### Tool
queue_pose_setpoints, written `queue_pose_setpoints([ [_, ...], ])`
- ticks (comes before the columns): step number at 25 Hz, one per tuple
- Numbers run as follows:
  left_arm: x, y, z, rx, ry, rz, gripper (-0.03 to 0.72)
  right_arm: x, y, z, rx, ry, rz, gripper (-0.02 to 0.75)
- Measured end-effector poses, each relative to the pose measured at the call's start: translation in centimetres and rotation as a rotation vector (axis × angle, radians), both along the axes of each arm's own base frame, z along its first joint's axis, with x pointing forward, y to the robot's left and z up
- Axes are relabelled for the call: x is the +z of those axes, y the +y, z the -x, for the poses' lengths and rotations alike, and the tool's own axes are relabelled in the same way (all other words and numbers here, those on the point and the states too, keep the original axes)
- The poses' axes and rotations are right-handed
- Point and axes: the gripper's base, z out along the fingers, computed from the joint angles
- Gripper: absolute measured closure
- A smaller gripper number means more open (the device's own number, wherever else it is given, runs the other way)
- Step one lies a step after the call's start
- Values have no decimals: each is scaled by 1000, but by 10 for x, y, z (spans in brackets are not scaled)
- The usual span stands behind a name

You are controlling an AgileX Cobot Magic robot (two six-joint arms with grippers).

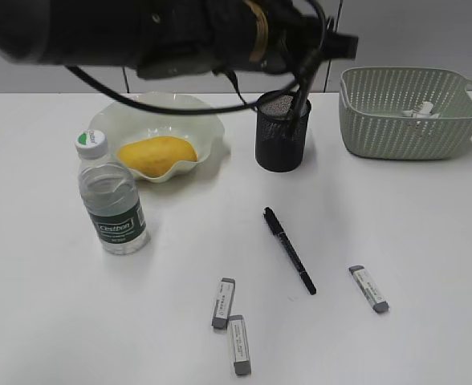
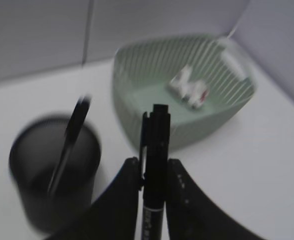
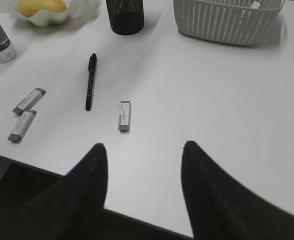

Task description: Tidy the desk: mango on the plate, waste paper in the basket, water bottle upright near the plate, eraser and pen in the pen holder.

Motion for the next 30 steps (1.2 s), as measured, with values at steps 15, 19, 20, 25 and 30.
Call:
queue_pose_setpoints([
  [15, -9, -3, -90, -183, -324, -10, 578, 0, 0, 0, 0, 0, 0, 366],
  [19, -37, -8, -100, -189, -298, -40, 578, 0, 0, 0, 0, 0, 0, 368],
  [20, -44, -8, -102, -193, -289, -44, 578, 0, 0, 0, 0, 0, 0, 370],
  [25, -66, -8, -107, -234, -290, -59, 578, 0, 0, 0, 0, 0, 0, 378],
  [30, -71, -6, -110, -246, -304, -76, 578, 0, 0, 0, 0, 0, 0, 379],
])
